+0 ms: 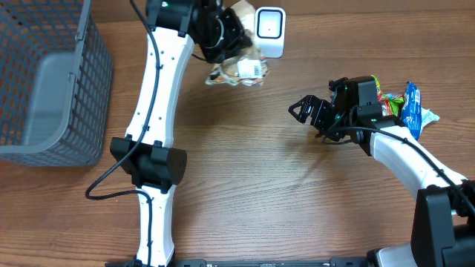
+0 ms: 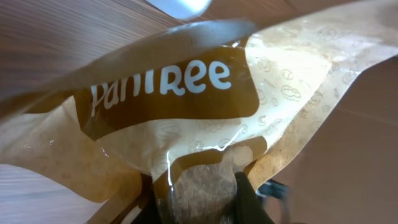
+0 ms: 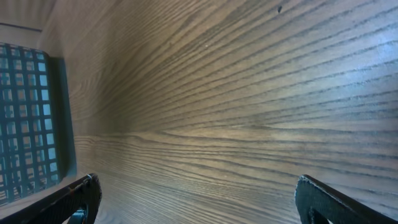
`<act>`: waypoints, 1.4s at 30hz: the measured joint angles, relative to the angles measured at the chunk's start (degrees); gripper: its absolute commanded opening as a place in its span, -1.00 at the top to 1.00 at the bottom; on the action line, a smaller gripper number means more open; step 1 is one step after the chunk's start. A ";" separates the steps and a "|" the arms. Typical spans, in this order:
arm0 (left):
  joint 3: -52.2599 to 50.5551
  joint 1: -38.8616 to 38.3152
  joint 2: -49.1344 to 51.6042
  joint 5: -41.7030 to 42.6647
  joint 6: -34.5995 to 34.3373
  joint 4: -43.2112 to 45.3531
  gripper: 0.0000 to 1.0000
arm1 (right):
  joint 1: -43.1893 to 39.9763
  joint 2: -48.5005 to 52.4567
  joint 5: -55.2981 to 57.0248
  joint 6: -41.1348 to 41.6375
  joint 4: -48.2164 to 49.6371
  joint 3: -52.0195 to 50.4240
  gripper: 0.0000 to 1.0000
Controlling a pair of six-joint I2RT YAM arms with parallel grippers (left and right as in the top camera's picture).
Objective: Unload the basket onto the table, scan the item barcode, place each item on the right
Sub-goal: 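Move the right gripper left to the Pantree bag held by the left gripper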
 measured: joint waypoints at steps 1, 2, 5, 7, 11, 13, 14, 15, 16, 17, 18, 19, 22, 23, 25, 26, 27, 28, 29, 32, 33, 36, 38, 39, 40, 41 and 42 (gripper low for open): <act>0.00 -0.15 0.00 1.55 -1.44 0.81 0.92 | 0.00 0.00 0.00 0.00 -0.09 0.00 -1.00; 0.04 -0.17 0.00 3.02 -2.73 1.53 0.92 | 0.00 0.00 -0.02 0.00 -0.11 0.00 -1.00; 0.07 0.07 0.00 7.23 -5.95 2.69 0.92 | 0.00 0.00 0.00 0.02 -0.13 0.00 -1.00; 0.07 0.07 0.00 8.79 -7.28 2.69 0.92 | 0.00 0.00 -0.02 0.02 -0.13 0.00 -1.00; 0.07 0.11 0.00 11.74 -8.70 1.97 0.92 | 0.00 0.00 -0.02 0.02 -0.11 0.00 -1.00; 0.07 0.11 0.00 13.46 -8.87 1.84 0.92 | 0.00 0.00 -0.04 0.04 -0.11 0.00 -1.00; 0.07 0.11 0.00 14.60 -8.85 1.84 0.92 | 0.00 0.00 -0.24 0.09 -0.11 0.00 -1.00; 0.07 0.11 0.00 15.61 -8.79 1.84 0.92 | 0.00 0.00 -0.59 0.13 -0.04 0.00 -1.00; 0.07 0.11 0.00 16.59 -8.66 1.84 0.92 | -0.02 0.00 -1.20 0.15 0.15 0.00 -1.00; 0.07 0.11 0.00 17.73 -8.52 1.84 0.92 | -0.07 0.00 -1.90 0.17 0.66 0.00 -1.00; 0.07 0.11 0.00 18.56 -8.37 1.81 0.92 | -0.13 0.00 -2.75 0.20 1.18 0.00 -1.00; 0.07 0.11 0.00 19.30 -8.24 1.81 0.92 | -0.17 0.00 -3.52 0.20 1.66 0.00 -1.00; 0.07 0.11 0.00 20.96 -7.72 1.70 0.92 | -0.66 0.00 -5.57 0.31 2.03 0.00 -1.00; 0.07 0.11 0.00 21.42 -7.54 1.51 0.92 | -0.90 0.00 -6.12 0.33 2.05 0.00 -1.00; 0.07 0.11 0.00 21.94 -7.30 1.22 0.92 | -1.33 0.00 -7.02 0.35 2.05 0.00 -1.00; 0.07 0.11 0.00 22.25 -7.23 1.22 0.92 | -1.51 0.00 -7.43 0.37 2.10 0.00 -1.00; 0.07 0.11 0.00 22.51 -7.15 1.22 0.92 | -1.62 0.00 -7.89 0.35 2.25 0.00 -1.00; 0.07 0.11 0.00 22.82 -7.10 1.22 0.92 | -1.66 0.00 -8.37 0.42 2.58 0.00 -1.00; 0.07 0.11 0.00 23.28 -7.04 1.22 0.92 | -1.66 0.00 -9.09 0.70 3.30 0.00 -1.00; 0.07 0.13 0.00 25.53 -5.88 1.25 0.92 | -2.05 0.00 -12.66 1.99 6.82 0.00 -1.00; 0.07 0.13 0.00 26.60 -5.20 1.25 0.92 | -2.45 0.00 -14.29 2.56 8.26 0.00 -1.00; 0.07 0.20 0.00 31.04 -1.88 1.44 0.92 | -4.57 0.00 -20.09 4.66 13.27 0.02 -1.00; 0.07 0.44 0.00 34.60 1.90 1.20 0.92 | -6.34 0.00 -24.26 6.51 17.27 0.02 -1.00; 0.09 0.50 0.00 36.20 4.24 0.55 0.92 | -7.02 0.00 -26.14 7.65 19.71 0.02 -1.00; 0.13 0.55 0.00 37.55 6.71 -0.68 0.92 | -7.69 0.00 -28.04 8.92 22.29 0.04 -1.00; 0.17 0.59 0.00 38.75 9.44 -2.21 0.92 | -8.22 0.00 -30.18 10.34 25.70 0.04 -1.00; 0.17 0.70 0.00 39.60 12.26 -3.74 0.92 | -8.52 0.02 -31.65 11.76 28.61 0.11 -1.00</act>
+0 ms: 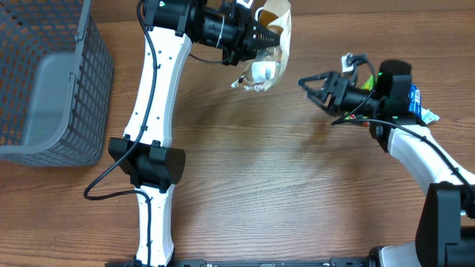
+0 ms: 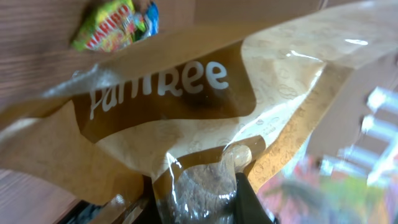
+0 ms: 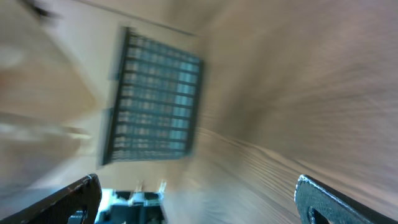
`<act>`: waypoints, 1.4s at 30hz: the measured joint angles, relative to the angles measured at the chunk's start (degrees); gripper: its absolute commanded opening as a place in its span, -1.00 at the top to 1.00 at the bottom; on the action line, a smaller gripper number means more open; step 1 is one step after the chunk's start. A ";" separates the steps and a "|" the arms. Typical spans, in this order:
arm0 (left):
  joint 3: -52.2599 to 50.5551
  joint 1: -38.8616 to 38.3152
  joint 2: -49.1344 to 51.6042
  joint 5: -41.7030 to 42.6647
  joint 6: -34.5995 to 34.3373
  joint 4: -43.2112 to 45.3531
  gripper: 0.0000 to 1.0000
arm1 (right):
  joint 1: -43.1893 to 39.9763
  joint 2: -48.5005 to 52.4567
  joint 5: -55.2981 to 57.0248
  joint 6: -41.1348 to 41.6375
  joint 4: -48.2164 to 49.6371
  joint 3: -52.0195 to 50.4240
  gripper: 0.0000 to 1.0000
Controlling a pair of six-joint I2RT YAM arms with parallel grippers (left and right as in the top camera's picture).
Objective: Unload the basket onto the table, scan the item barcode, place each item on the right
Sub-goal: 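Move the right gripper left to the Pantree bag held by the left gripper, then grasp the Pantree bag with the right gripper and release the left gripper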
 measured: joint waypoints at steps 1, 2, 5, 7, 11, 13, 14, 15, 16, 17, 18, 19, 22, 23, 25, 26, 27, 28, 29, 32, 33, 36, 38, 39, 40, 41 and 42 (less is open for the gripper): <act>0.00 0.07 0.00 0.81 3.48 -1.29 0.92 | -0.22 0.02 -2.10 1.53 3.48 0.02 -1.00; 0.00 0.09 0.00 1.36 6.40 -2.54 0.92 | -0.26 0.02 -3.45 3.04 6.45 0.11 -1.00; 0.00 0.22 0.00 2.60 15.67 -6.67 0.92 | -0.22 0.02 -6.95 6.84 12.79 0.39 -1.00; 0.00 0.24 0.00 3.19 21.14 -8.94 0.92 | -0.22 0.02 -8.39 8.63 14.62 0.39 -1.00; 0.00 0.50 0.00 4.46 30.27 -11.80 0.92 | 0.17 0.02 -9.88 10.84 17.68 0.39 -0.99; 0.00 0.57 0.00 4.81 34.01 -12.46 0.92 | 0.81 0.02 -10.36 11.58 20.37 0.39 -0.98; 0.00 0.57 0.00 4.90 35.32 -12.70 0.92 | 1.16 0.02 -10.47 12.09 21.84 0.39 -0.98; 0.00 0.55 0.00 4.92 36.87 -13.14 0.92 | 1.64 0.02 -10.71 12.76 24.30 0.39 -0.98; 0.00 0.55 0.00 4.92 38.12 -13.55 0.92 | 2.03 0.02 -10.84 13.46 26.58 0.39 -0.98; 0.00 0.55 0.00 4.92 39.30 -13.77 0.92 | 2.45 0.02 -11.02 14.14 29.44 0.42 -0.98; 0.00 0.55 0.00 4.94 40.13 -13.81 0.92 | 2.71 0.02 -11.08 14.97 31.74 0.44 -0.98; 0.00 0.55 0.00 4.94 40.76 -13.88 0.92 | 2.99 0.02 -11.21 15.80 34.69 0.46 -0.98; 0.00 0.55 0.00 4.96 42.14 -13.94 0.92 | 3.80 0.02 -11.34 17.77 40.94 0.48 -0.98; 0.00 0.55 0.00 4.96 42.38 -13.92 0.92 | 3.98 0.02 -11.41 18.12 41.59 0.50 -0.98; 0.00 0.46 0.00 4.96 42.62 -13.92 0.92 | 4.42 0.02 -11.17 18.62 42.36 0.50 -0.98; 0.00 0.39 0.00 4.96 42.66 -13.94 0.92 | 4.68 0.02 -11.04 18.88 42.45 0.50 -0.98; 0.00 0.20 0.00 4.96 42.84 -13.92 0.92 | 4.85 0.02 -10.82 19.06 42.49 0.48 -0.98; 0.00 0.11 0.00 4.96 43.01 -13.94 0.92 | 5.09 0.02 -10.54 19.30 42.51 0.50 -0.98; 0.00 -0.07 0.00 4.96 43.10 -13.92 0.92 | 5.31 0.02 -10.21 19.41 42.53 0.48 -0.98; 0.00 -0.79 0.00 4.96 43.25 -13.92 0.92 | 6.12 0.02 -8.85 19.06 42.56 0.48 -0.98; 0.00 -1.07 0.00 4.96 43.25 -13.92 0.92 | 6.29 0.02 -8.46 18.69 42.56 0.48 -0.98; 0.00 -2.14 0.00 4.96 43.21 -13.94 0.92 | 6.64 0.02 -7.19 17.73 42.56 0.50 -0.98; 0.00 -2.71 0.00 4.96 43.21 -13.92 0.92 | 6.64 0.02 -6.45 17.29 42.62 0.50 -0.98; 0.00 -2.97 0.00 4.98 43.19 -13.92 0.92 | 6.64 0.02 -6.16 17.14 42.56 0.48 -0.96; 0.00 -2.97 0.00 4.98 43.19 -13.92 0.92 | 6.64 0.02 -6.03 16.96 42.51 0.50 -0.92; 0.00 -3.23 0.00 5.01 43.08 -13.92 0.92 | 6.64 0.02 -5.99 16.76 42.40 0.48 -0.91; 0.00 -3.30 0.00 5.11 42.95 -13.94 0.92 | 6.64 0.02 -6.01 16.70 42.01 0.48 -0.87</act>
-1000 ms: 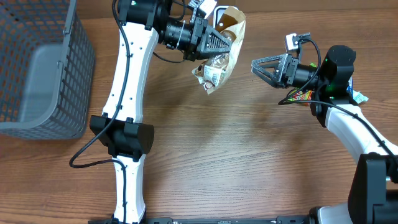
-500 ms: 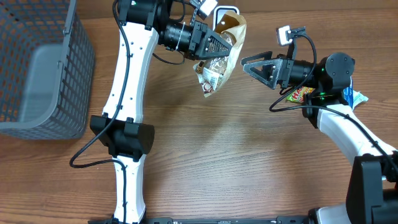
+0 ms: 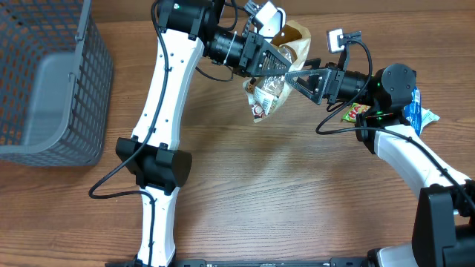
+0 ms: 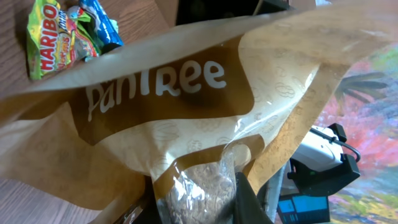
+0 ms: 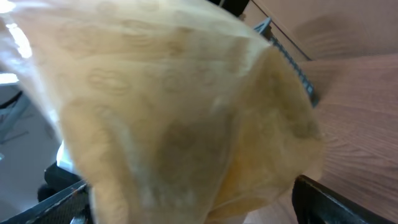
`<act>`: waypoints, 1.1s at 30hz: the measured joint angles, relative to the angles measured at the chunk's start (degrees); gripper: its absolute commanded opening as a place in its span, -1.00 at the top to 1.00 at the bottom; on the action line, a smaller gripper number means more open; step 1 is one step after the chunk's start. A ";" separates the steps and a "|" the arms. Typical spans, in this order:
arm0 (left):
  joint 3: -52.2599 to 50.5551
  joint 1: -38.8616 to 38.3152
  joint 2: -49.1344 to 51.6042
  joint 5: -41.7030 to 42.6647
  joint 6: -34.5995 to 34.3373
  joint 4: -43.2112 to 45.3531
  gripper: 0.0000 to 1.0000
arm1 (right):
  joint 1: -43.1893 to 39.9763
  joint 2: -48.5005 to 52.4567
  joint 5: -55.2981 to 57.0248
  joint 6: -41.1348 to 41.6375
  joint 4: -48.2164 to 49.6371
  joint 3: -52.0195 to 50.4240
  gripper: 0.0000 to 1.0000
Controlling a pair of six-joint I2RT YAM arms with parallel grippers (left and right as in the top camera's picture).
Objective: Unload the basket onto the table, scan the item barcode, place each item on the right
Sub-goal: 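Grasp the Pantree bag with the right gripper and release the left gripper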
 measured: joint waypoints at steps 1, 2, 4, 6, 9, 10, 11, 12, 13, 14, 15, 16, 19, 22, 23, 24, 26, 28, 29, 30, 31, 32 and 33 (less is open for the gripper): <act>0.00 -0.02 0.00 0.02 -0.22 0.02 0.91 | 0.00 0.00 -0.02 -0.09 -0.13 0.00 -0.83; 0.00 -0.02 0.00 0.07 -0.50 0.00 0.91 | 0.00 0.00 -0.04 -0.17 -0.70 0.02 -0.80; 0.00 0.04 0.00 0.04 -0.72 0.02 0.92 | 0.09 0.00 -0.13 -0.68 -2.38 0.02 -0.78; 0.00 0.04 0.00 0.02 -0.83 0.04 0.92 | 0.57 0.00 -0.26 -0.92 -3.80 0.02 -0.78; 0.00 0.20 0.00 0.00 -0.83 0.04 0.92 | 1.66 0.00 -0.24 -1.97 -5.92 0.02 -0.78; 0.00 0.20 0.00 0.00 -0.83 0.04 0.92 | 2.08 0.00 -0.24 -2.45 -6.75 0.02 -0.78; 0.00 0.20 0.00 0.02 -0.83 0.04 0.92 | 2.49 0.00 -0.24 -2.95 -7.50 0.02 -0.78; 0.00 0.20 0.00 0.00 -0.83 0.04 0.91 | 2.80 0.00 -0.20 -3.41 -8.24 0.02 -0.78; 0.00 0.22 0.00 0.02 -0.83 0.04 0.91 | 3.08 0.00 -0.24 -3.80 -8.74 0.02 -0.75; 0.00 0.22 0.00 0.00 -0.83 0.04 0.91 | 3.28 0.00 -0.20 -4.20 -9.01 0.02 -0.68; 0.00 0.24 0.00 -0.02 -0.83 0.02 0.91 | 3.39 0.00 -0.22 -4.55 -9.05 0.02 -0.61; 0.00 0.26 0.00 -0.02 -0.83 0.04 0.91 | 3.41 0.00 -0.17 -4.74 -9.01 0.02 -0.55; 0.00 0.28 0.00 -0.26 -0.81 0.26 0.92 | 3.48 -0.02 -0.22 -5.38 -8.76 0.22 -0.25; -0.02 0.48 0.00 -0.70 -0.81 0.28 0.92 | 3.67 -0.04 -0.22 -5.84 -8.02 0.44 0.06; -0.02 0.52 0.00 -0.96 -0.81 0.28 0.91 | 3.72 -0.09 -0.24 -5.92 -7.63 0.50 0.15; -0.02 0.59 0.00 -1.11 -0.81 0.26 0.92 | 3.72 -0.15 -0.20 -6.03 -7.30 0.55 0.24; -0.02 0.74 0.00 -1.33 -0.81 0.35 0.91 | 3.69 -0.24 -0.26 -6.10 -6.58 0.55 0.37; -0.02 0.87 0.00 -1.60 -0.83 0.42 0.91 | 3.69 -0.28 -0.22 -6.32 -6.51 0.55 0.51; -0.02 1.01 0.00 -1.66 -0.83 0.42 0.85 | 3.69 -0.28 -0.17 -6.34 -6.51 0.55 0.56; -0.02 1.14 0.00 -1.68 -0.85 0.42 0.78 | 3.69 -0.31 -0.13 -6.21 -6.40 0.55 0.61; -0.02 1.25 0.00 -1.75 -0.92 0.44 0.71 | 3.69 -0.31 -0.02 -6.19 -6.43 0.57 0.65; -0.02 1.40 0.00 -1.68 -1.20 0.44 0.67 | 3.72 -0.33 0.11 -6.16 -6.43 0.59 0.69; -0.02 1.51 0.00 -1.62 -1.60 0.52 0.57 | 3.72 -0.33 0.33 -6.23 -6.54 0.63 0.74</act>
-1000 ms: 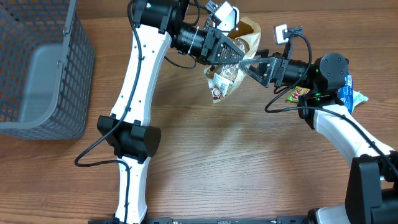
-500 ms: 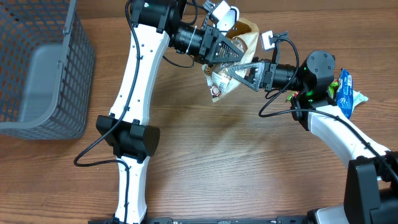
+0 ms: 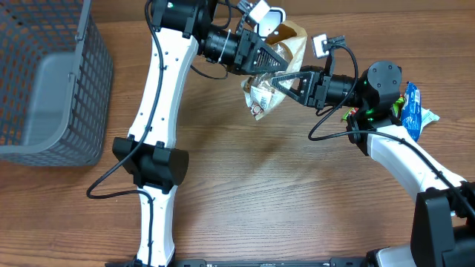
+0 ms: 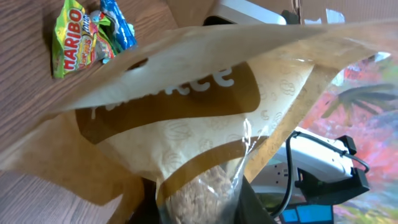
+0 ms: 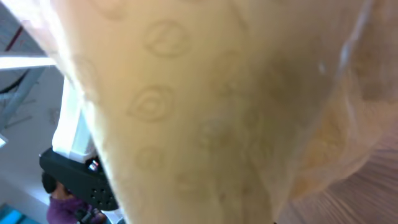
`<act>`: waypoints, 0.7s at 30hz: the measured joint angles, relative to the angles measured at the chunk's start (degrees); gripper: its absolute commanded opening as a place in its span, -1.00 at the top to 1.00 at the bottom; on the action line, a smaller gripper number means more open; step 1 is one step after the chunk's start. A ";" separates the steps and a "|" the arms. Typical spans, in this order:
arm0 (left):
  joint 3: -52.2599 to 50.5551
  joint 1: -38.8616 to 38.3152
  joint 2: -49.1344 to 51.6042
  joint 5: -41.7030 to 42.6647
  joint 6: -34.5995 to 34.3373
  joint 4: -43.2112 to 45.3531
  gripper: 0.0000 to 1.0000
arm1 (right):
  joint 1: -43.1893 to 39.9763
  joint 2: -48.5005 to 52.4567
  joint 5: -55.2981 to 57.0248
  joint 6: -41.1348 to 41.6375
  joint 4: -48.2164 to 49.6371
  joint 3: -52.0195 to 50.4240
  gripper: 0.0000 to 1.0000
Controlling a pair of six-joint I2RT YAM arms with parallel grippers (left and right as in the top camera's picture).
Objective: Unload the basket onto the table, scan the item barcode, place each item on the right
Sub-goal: 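Grasp the Pantree bag with the right gripper and release the left gripper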
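A tan and brown Pantree bag (image 3: 286, 44) with a clear lower window hangs above the table's back middle. My left gripper (image 3: 254, 53) is shut on its lower end; in the left wrist view the bag (image 4: 186, 106) fills the frame above the closed jaws (image 4: 198, 202). My right gripper (image 3: 280, 80) reaches in from the right, its fingers spread against the bag's underside. The bag (image 5: 205, 106) covers the whole right wrist view and hides those fingers. A white scanner (image 3: 269, 15) peeks out behind the bag.
A grey mesh basket (image 3: 44, 81) stands at the left edge. Bright snack packets (image 3: 410, 111) lie at the far right behind the right arm; a Haribo packet (image 4: 78, 42) shows on the wood in the left wrist view.
My right gripper has moved a little left, closer in on the bag, which now fills its wrist view entirely. The left gripper still holds the bag at nearly the same spot.
The left gripper first held the bag low by the scanner while the right gripper stood open over the table. Then the bag was raised and turned rightward and the right gripper pointed left. Later the two met at the bag, and now stand closer.
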 measured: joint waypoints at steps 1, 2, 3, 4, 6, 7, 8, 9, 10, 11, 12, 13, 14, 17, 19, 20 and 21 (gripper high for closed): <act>0.00 0.09 0.00 0.13 -0.70 0.26 0.52 | 0.00 0.00 0.11 -0.02 0.00 0.00 0.78; 0.00 0.17 0.00 0.42 -1.49 0.74 0.48 | 0.00 0.00 0.35 -0.04 -0.02 0.00 0.83; 0.00 0.46 0.00 0.63 -2.16 1.29 0.45 | 0.00 0.00 0.55 -0.07 -0.07 0.00 0.87; 0.00 0.72 0.00 1.07 -3.26 2.05 0.44 | 0.00 0.00 0.76 -0.07 -0.13 0.00 0.92; 0.00 1.42 0.00 1.92 -5.75 4.04 0.42 | 0.00 0.00 1.11 -0.07 -0.28 0.00 0.93; 0.00 1.70 0.00 2.21 -6.67 4.76 0.43 | -0.02 0.00 1.25 -0.04 -0.44 0.00 0.93; 0.00 2.10 0.00 2.54 -7.76 5.79 0.42 | -0.02 0.00 1.38 -0.04 -0.57 0.00 0.93; 0.00 2.62 0.00 2.95 -9.05 6.88 0.42 | -0.02 0.00 1.42 -0.04 -0.79 0.00 0.93; 0.00 2.99 0.00 3.23 -10.03 7.67 0.42 | -0.02 0.00 1.44 -0.15 -1.27 0.00 0.93; 0.00 3.48 0.00 3.58 -11.17 8.61 0.42 | -0.02 0.00 1.44 -0.31 -1.90 0.00 0.93; 0.00 4.02 0.00 3.82 -12.31 9.68 0.42 | -0.02 0.00 1.46 -0.55 -2.78 0.00 0.93; 0.00 4.66 0.00 4.13 -13.44 10.86 0.41 | -0.02 0.00 1.55 -0.94 -4.28 0.00 0.93; 0.00 5.33 0.00 4.39 -14.56 12.07 0.39 | 0.00 0.00 1.66 -1.51 -6.16 0.00 0.93; 0.00 7.21 0.00 5.05 -16.87 14.58 0.31 | 0.00 0.04 2.93 -3.96 -13.57 0.00 0.93; 0.00 8.70 0.00 4.92 -18.27 15.41 0.28 | 0.00 0.13 4.57 -6.34 -19.30 -0.02 0.92; 0.00 9.60 0.00 4.33 -19.12 15.61 0.24 | 0.00 0.15 5.81 -7.56 -22.51 -0.02 0.92; 0.00 10.12 0.00 3.69 -19.50 15.67 0.21 | 0.00 0.17 6.88 -8.98 -25.29 -0.04 0.92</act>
